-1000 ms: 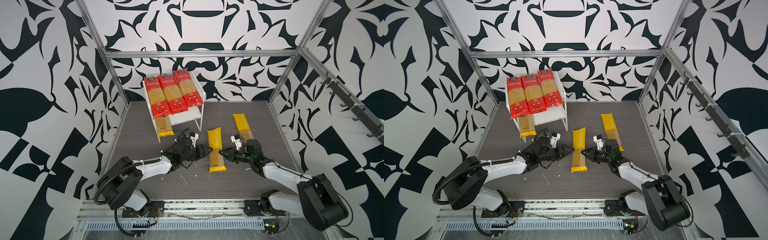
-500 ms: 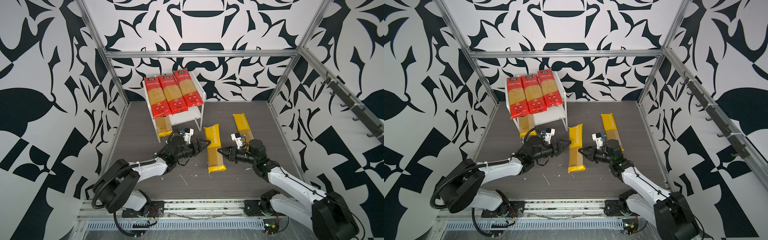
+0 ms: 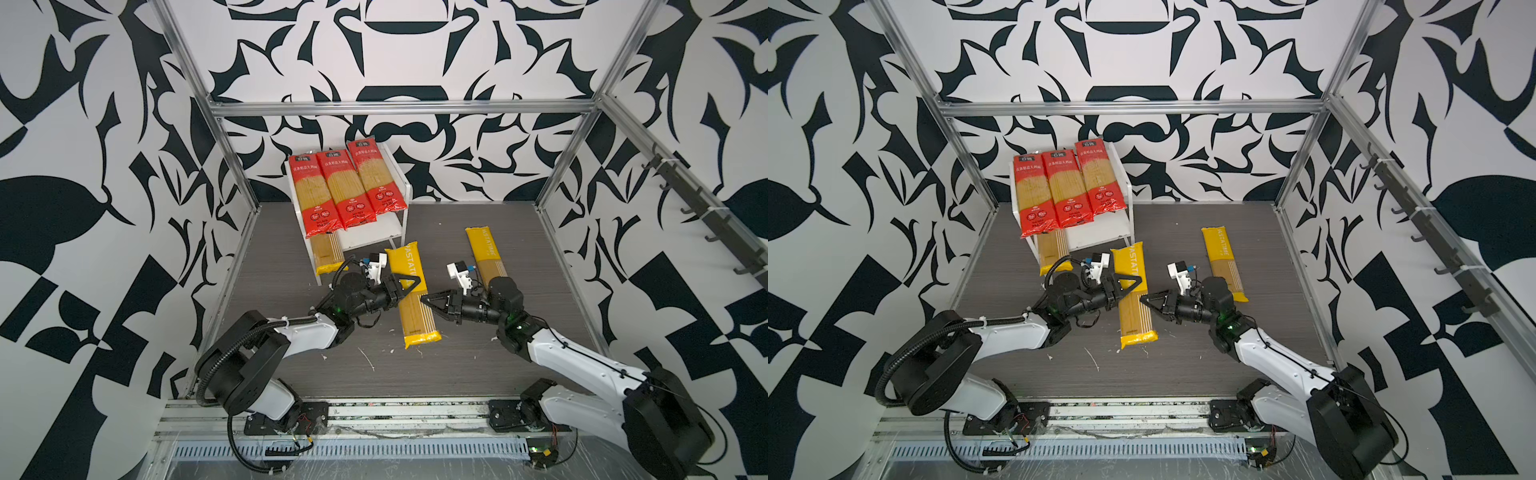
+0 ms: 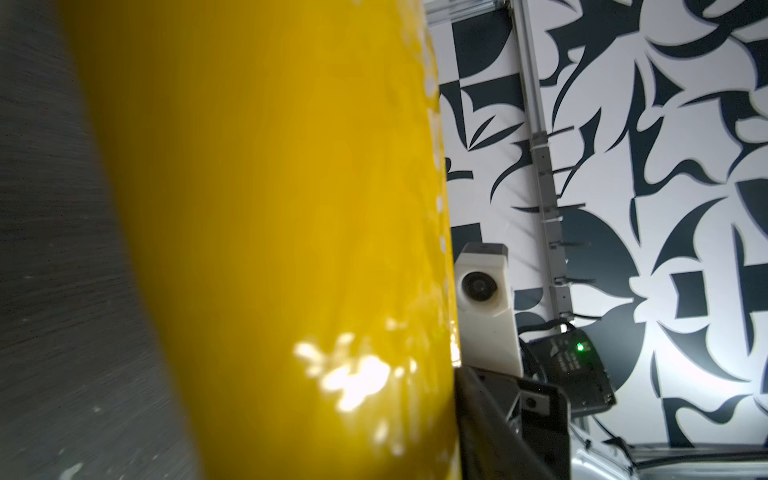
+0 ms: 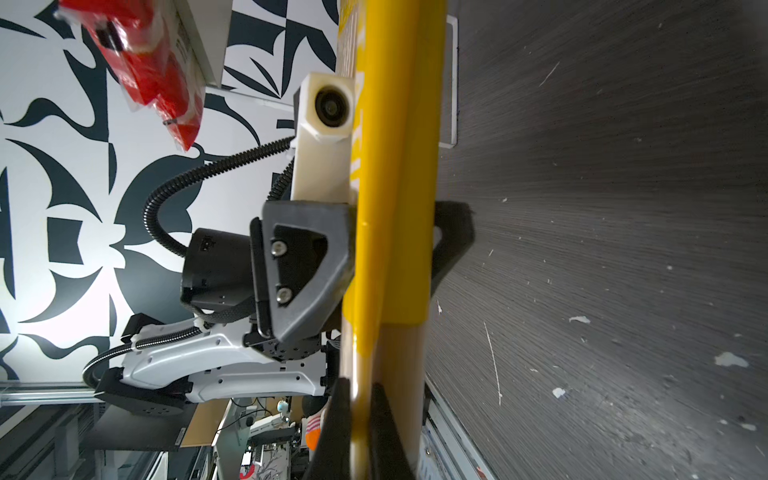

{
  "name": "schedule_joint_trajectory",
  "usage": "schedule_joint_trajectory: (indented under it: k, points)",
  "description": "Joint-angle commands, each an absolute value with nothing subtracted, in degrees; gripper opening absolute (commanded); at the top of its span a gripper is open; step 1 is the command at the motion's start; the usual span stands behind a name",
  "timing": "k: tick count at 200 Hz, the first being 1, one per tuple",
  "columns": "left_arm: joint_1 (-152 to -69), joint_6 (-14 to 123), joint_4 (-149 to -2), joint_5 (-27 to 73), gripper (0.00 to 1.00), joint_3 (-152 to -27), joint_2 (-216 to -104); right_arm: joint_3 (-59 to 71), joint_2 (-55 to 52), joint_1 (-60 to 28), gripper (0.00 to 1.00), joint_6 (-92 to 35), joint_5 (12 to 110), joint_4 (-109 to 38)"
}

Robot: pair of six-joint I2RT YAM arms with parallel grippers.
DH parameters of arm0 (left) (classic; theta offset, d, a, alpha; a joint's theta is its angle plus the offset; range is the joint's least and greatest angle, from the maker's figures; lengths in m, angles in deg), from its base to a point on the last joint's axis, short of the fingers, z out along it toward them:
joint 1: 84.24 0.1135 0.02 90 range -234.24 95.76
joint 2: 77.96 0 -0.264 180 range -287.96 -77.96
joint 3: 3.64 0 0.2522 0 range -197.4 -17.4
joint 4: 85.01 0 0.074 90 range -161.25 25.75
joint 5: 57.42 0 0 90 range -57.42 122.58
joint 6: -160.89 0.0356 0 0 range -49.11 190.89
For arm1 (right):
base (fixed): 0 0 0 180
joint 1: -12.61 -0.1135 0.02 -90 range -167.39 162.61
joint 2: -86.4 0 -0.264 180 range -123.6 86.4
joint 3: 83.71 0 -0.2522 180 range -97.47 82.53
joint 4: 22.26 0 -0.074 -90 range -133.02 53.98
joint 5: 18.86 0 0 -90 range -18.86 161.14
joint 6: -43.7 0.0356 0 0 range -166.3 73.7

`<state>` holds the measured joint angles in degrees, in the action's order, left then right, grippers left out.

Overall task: Place and organize the pasta boxes and bags onto the shelf
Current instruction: 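Grasp the yellow pack with the left gripper and lift it with both grippers, then carry the yellow pack with both grippers to the shelf's lower level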

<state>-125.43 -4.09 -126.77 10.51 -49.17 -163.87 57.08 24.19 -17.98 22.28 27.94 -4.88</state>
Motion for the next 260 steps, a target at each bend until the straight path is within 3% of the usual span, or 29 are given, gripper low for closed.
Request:
schedule_joint_trajectory:
  k: [1,29,73,134,156,195,227,248,260]
  points:
    - [-124.64,-5.5,-130.95,10.81,0.3,-48.86,-163.29,54.81,26.57,-18.51,0.22,23.05,27.68,6.23]
    - [-124.19,-5.75,-129.79,12.98,0.19,-49.51,-161.56,59.84,29.29,-18.54,0.45,23.49,32.48,4.07]
    - [-124.15,-6.55,-132.17,21.83,0.13,-48.28,-158.96,62.58,36.94,-20.52,0.81,18.65,38.72,-10.7]
    - [-124.28,-9.32,-137.94,27.4,0.12,-47.72,-157.7,61.4,33.64,-27.3,0.85,17.48,46.48,-10.52]
    - [-124.23,-9.79,-138.55,27.72,0.13,-48.06,-157.3,60.12,29.6,-29.41,0.83,18.03,47.72,-5.77]
    - [-124.14,-9.79,-137.87,27.99,0.16,-48.53,-156.97,61.21,24.9,-30.46,0.56,22.69,51.23,8.09]
    - [-124.06,-10.4,-138.05,27.72,0.21,-48.86,-157.0,61.48,23.0,-30.8,0.49,24.36,53.97,14.88]
    - [-123.57,-10.41,-137.15,27.6,0.28,-48.56,-156.25,60.66,22.15,-31.24,0.35,24.36,55.49,15.52]
    - [-123.06,-10.32,-135.6,27.72,0.39,-48.34,-155.29,60.56,21.77,-31.25,0.24,24.54,56.47,15.81]
